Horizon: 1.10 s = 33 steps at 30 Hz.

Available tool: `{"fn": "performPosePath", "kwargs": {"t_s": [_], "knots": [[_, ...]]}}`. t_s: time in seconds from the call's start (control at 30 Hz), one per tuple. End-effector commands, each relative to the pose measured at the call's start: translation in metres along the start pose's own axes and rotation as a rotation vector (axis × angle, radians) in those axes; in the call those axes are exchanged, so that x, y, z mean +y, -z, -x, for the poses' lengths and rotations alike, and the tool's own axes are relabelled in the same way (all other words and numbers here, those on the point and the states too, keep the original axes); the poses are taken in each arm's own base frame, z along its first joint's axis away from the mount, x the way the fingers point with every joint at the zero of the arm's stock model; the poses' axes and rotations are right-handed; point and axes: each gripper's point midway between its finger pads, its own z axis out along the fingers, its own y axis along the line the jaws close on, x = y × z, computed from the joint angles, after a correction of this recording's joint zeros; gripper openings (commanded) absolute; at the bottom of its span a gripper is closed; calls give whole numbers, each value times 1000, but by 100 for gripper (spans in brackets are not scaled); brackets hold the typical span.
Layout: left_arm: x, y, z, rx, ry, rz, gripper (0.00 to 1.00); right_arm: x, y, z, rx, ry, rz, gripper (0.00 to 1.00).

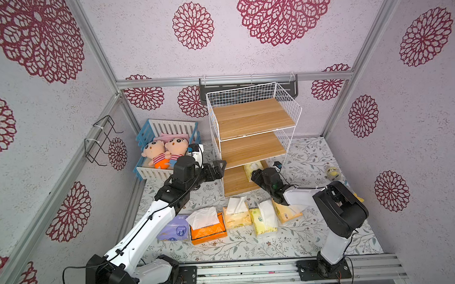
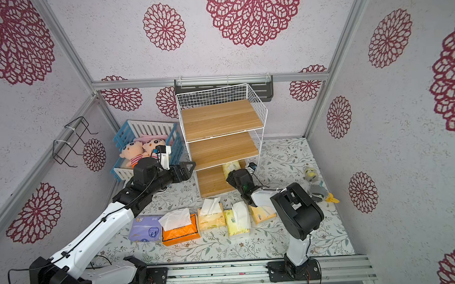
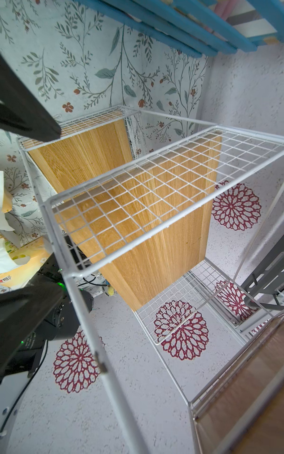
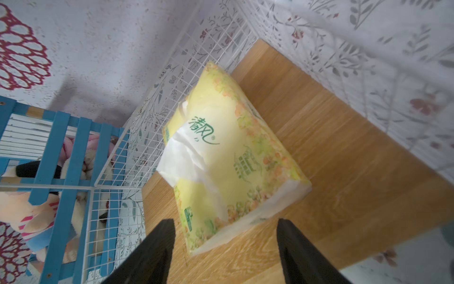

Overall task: Remove the tissue boxes from the shelf
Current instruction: Pick up a box of tissues from the shelf.

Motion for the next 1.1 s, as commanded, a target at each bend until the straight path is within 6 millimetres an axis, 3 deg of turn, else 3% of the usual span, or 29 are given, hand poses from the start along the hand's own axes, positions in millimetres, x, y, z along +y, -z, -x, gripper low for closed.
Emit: {"fn": "performPosePath", "kwargs": {"t_s": [0.0,0.17,0.37,0.8,1.07], "knots": [[-3,-3,-3,2,-26,-22,97,12,-7,8,-38,-38,11,71],[-2,-3,-6,6,-38,-22,97,9,-18,5,-25,-26,-35,70],[0,-3,-8,9,-51,-19,97,4,-29,-1,-4,-11,-78,58],[4,1,-7,5,-53,-12,97,7,-22,3,3,29,-83,0],[-1,7,0,-16,-44,-19,97,22,13,15,24,67,-59,0]]}}
